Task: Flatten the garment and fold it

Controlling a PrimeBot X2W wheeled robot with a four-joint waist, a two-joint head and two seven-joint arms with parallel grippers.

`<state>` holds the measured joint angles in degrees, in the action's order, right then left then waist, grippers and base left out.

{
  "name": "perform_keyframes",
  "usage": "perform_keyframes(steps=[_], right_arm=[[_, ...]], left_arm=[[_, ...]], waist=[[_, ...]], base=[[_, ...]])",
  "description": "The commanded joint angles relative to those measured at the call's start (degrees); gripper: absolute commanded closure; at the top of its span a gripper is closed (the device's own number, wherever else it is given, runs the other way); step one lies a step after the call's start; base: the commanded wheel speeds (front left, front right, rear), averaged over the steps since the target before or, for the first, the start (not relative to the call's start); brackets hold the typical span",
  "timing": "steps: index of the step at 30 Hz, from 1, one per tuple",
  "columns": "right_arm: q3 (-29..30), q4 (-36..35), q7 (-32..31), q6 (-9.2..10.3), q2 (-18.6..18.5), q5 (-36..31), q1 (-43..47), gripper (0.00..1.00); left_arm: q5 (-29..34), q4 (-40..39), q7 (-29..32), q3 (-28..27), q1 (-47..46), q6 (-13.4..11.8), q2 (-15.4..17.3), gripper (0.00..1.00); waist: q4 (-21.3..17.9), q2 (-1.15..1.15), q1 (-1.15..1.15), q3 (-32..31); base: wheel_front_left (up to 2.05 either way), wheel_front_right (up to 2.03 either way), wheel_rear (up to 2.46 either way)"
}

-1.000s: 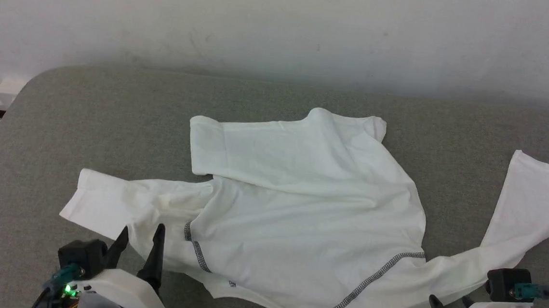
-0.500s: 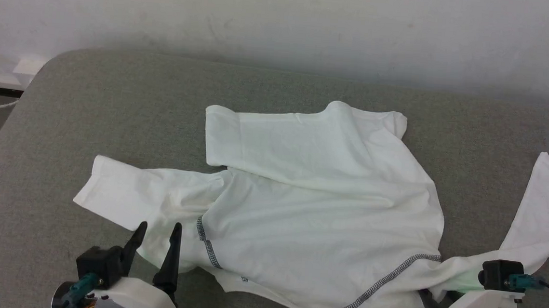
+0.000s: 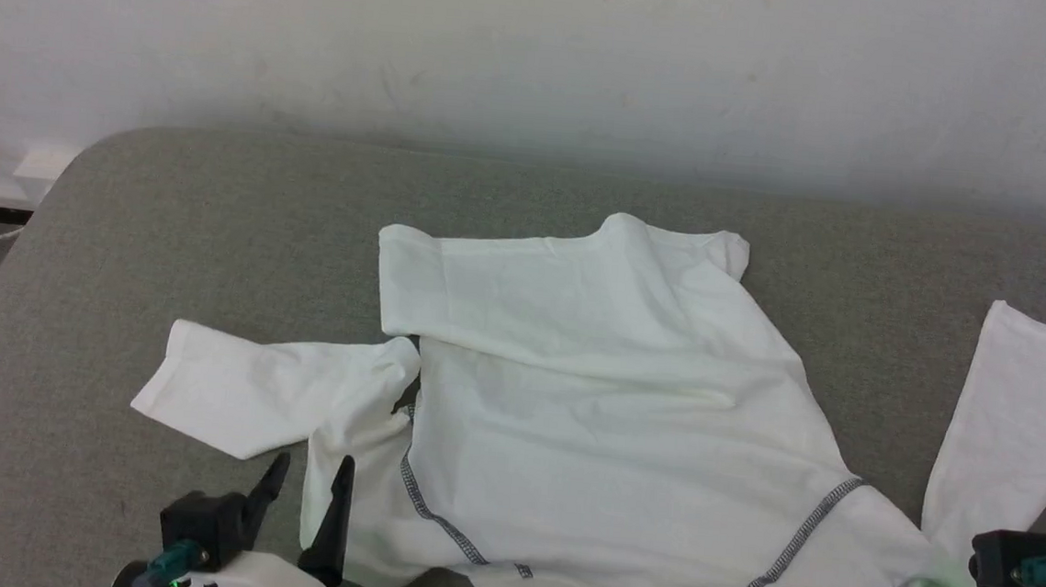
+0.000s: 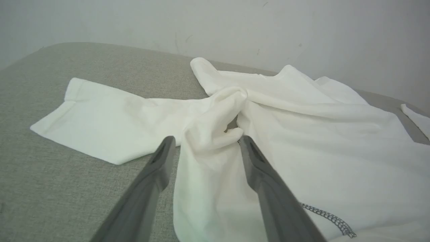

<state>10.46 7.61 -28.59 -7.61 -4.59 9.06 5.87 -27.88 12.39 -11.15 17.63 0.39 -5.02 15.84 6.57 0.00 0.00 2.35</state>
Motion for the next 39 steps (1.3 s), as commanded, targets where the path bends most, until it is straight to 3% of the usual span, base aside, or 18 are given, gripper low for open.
perform_keyframes(steps=[1,4,5,6,9,12,18,29,34,38,39], right_arm=[[0.6,-1.2,-1.0,0.12,-0.2,0.2,1.9,1.00],[1.3,-1.9,-1.5,0.12,-0.1,0.0,3.1,0.98],[1.4,-2.3,-1.7,0.12,-0.1,-0.3,3.5,0.21],[1.6,-2.9,-1.4,0.12,0.1,-0.6,3.9,0.00],[1.4,-5.2,-0.7,0.12,0.7,-0.2,5.0,0.00],[1.8,-8.3,0.6,0.12,1.2,0.7,5.4,0.00],[0.5,-13.2,3.5,0.12,1.6,1.6,4.1,0.00],[-1.9,-15.7,7.1,0.12,1.7,1.7,0.7,0.00],[-3.2,-15.6,7.1,0.12,1.7,1.3,0.3,0.00],[-4.3,-16.0,6.6,0.12,1.7,1.4,0.4,0.00],[-4.5,-16.1,6.5,0.12,1.7,1.4,0.5,0.00]], left_arm=[[-0.3,-0.5,0.1,0.7,1.0,0.6,-0.1,0.00],[-0.8,-1.2,0.5,1.2,1.7,1.0,-0.5,0.00],[-1.2,-1.7,0.8,1.5,2.1,1.2,-0.8,0.00],[-1.7,-2.3,1.2,1.7,2.7,1.4,-1.0,0.00],[-4.6,-4.8,4.2,2.9,5.2,2.6,-2.2,0.00],[-7.1,-7.1,11.4,5.9,8.1,3.7,-1.9,0.00],[-11.1,-9.6,21.3,7.0,10.0,1.2,-2.3,0.00],[-16.0,-0.3,18.7,3.1,3.6,1.5,-6.9,0.00],[-15.1,4.6,16.4,2.7,0.6,1.9,-7.1,0.00],[-13.4,8.8,18.7,5.0,-0.5,1.9,-6.3,0.00],[-13.2,9.6,19.2,5.5,-0.7,2.1,-6.2,0.40]], waist=[[-0.7,0.00,0.00,-1.0],[-1.0,0.00,0.00,-1.2],[-1.1,0.00,0.00,-1.4],[-1.3,0.00,0.00,-1.5],[-1.6,0.00,0.00,-1.7],[-2.1,0.00,0.00,-1.6],[-3.2,0.00,0.00,-0.7],[-5.8,0.00,0.00,2.8],[-6.6,0.00,0.00,4.3],[-6.7,0.00,0.00,4.8],[-6.8,0.00,0.00,4.8]], base=[[0.00,0.00,0.00],[0.00,0.00,0.00],[0.00,0.00,0.00],[0.00,0.00,0.00],[0.00,0.00,0.00],[0.00,0.00,0.00],[0.00,0.00,0.00],[0.00,0.00,0.00],[0.00,0.00,0.00],[0.00,0.00,0.00],[0.00,0.00,0.00]])
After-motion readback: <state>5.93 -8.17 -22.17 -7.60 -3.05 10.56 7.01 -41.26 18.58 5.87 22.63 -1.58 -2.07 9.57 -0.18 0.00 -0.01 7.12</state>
